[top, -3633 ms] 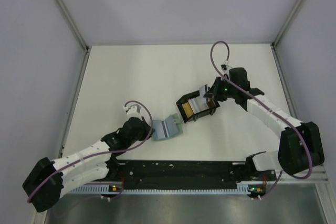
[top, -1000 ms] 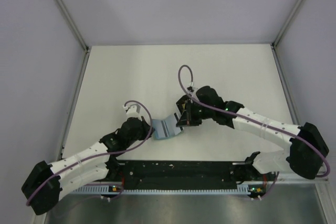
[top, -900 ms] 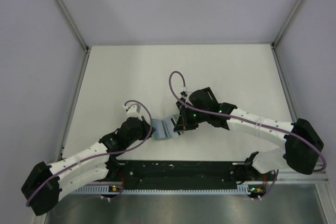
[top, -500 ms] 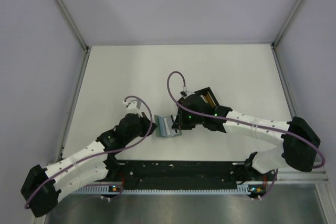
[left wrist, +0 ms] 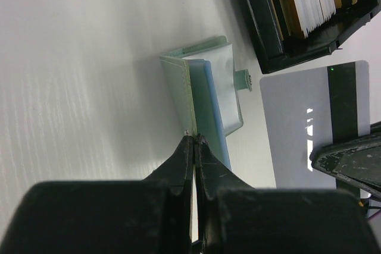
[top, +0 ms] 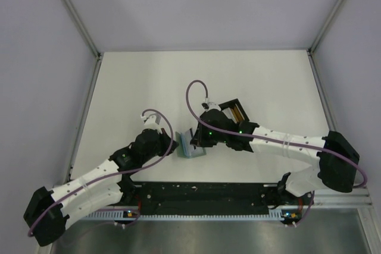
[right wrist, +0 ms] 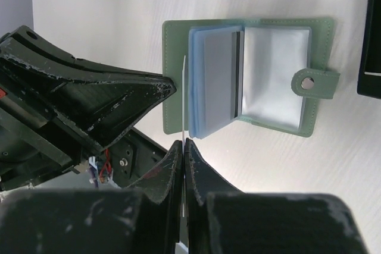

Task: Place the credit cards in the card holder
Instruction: Insert the credit card into the card holder.

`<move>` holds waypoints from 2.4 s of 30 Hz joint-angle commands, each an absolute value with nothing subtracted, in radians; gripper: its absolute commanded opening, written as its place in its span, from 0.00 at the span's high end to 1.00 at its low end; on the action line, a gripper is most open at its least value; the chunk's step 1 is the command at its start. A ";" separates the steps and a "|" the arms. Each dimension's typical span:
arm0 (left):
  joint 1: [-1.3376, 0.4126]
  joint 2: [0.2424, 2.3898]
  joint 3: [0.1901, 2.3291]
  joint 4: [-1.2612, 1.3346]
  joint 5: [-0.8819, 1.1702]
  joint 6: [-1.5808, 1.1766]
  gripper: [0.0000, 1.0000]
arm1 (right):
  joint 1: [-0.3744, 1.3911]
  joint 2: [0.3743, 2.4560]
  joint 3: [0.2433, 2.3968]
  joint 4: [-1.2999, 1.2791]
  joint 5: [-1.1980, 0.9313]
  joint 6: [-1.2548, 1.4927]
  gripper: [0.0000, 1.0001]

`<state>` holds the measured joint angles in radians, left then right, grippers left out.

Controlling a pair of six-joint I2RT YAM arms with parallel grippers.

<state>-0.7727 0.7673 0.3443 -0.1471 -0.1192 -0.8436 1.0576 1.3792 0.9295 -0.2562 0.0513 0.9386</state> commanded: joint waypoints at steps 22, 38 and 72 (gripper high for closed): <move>-0.770 0.750 0.348 -0.115 -0.120 -0.861 1.00 | 1.085 1.517 1.026 -0.201 0.061 0.919 1.00; -0.770 0.753 0.350 -0.112 -0.124 -0.857 1.00 | 1.089 1.535 1.040 -0.230 0.083 0.904 1.00; -0.770 0.715 0.370 -0.173 -0.107 -0.824 1.00 | 1.089 1.456 1.017 -0.248 0.138 0.802 1.00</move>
